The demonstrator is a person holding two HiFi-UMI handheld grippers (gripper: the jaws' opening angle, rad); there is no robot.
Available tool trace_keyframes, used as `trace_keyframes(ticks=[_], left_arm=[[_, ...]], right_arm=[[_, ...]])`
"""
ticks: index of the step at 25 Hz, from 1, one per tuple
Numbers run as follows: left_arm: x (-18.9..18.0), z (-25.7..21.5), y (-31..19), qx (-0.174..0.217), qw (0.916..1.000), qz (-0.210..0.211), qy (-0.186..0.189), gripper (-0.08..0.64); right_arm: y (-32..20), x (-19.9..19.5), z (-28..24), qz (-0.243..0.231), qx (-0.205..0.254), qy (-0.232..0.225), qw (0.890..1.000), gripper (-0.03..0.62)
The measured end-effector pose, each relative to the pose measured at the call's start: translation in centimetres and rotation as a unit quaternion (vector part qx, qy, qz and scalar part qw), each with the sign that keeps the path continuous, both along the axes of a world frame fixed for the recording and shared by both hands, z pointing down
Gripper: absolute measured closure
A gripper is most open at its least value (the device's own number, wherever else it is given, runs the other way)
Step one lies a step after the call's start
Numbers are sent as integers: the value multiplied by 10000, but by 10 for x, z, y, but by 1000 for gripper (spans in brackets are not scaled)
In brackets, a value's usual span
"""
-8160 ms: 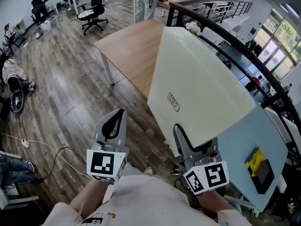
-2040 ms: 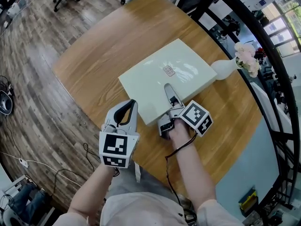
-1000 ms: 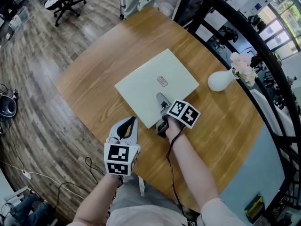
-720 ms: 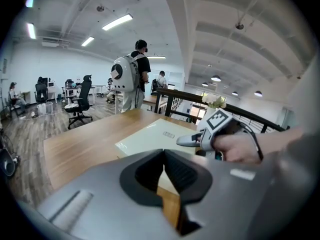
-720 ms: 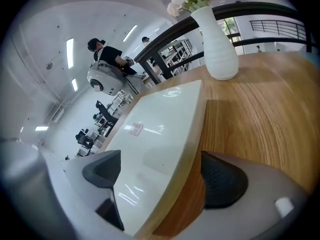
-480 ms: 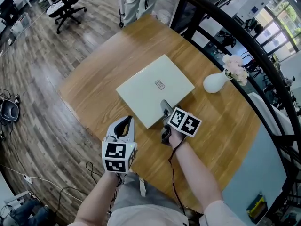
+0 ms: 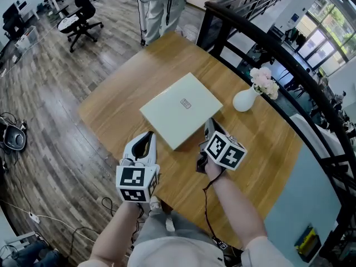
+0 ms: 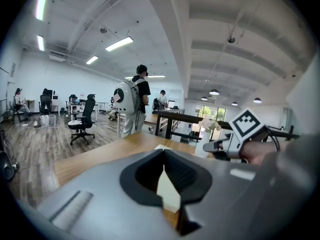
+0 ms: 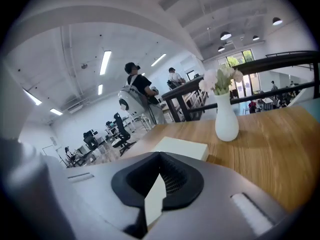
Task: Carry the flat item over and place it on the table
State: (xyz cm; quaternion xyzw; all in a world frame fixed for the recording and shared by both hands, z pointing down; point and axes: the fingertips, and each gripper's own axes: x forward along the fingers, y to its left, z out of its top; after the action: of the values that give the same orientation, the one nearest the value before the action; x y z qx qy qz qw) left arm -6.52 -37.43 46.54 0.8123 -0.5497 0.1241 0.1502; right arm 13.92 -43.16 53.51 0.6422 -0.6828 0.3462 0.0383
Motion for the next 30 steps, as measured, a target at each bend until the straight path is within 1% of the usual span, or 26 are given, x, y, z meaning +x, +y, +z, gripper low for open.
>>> trace_keyframes(ticks=[3,7,12,16,22,24,27,30], left_arm=[[-3,-27,11,237,9997,-15,56,557],[-7,-59,28,532,9986,-2,39,557],[-10,-98,46,855,9963,48,-41,557],[-11,-126,64,1244,9917,110,-319,557],[-10,-162,98,1591,9866,259,-264,557],[-11,-170,106,1645,9857,270,-237,557],[-15,-180,118,1675,9854,225,-180,557],[-22,-187,125,1729,9847,209,-114,557]], right_arm=[[15,-1,-41,-139,412,283,9987,591],[36,-13,-95,-427,1015,652,9918,591],[64,-28,-158,-699,1603,699,9821,591],[94,-44,-199,-970,2048,760,9710,591],[143,-63,-247,-1344,2520,886,9543,591],[156,-66,-260,-1403,2645,913,9497,591],[173,-73,-271,-1518,2707,982,9455,591],[187,-80,-279,-1616,2838,1196,9376,591]])
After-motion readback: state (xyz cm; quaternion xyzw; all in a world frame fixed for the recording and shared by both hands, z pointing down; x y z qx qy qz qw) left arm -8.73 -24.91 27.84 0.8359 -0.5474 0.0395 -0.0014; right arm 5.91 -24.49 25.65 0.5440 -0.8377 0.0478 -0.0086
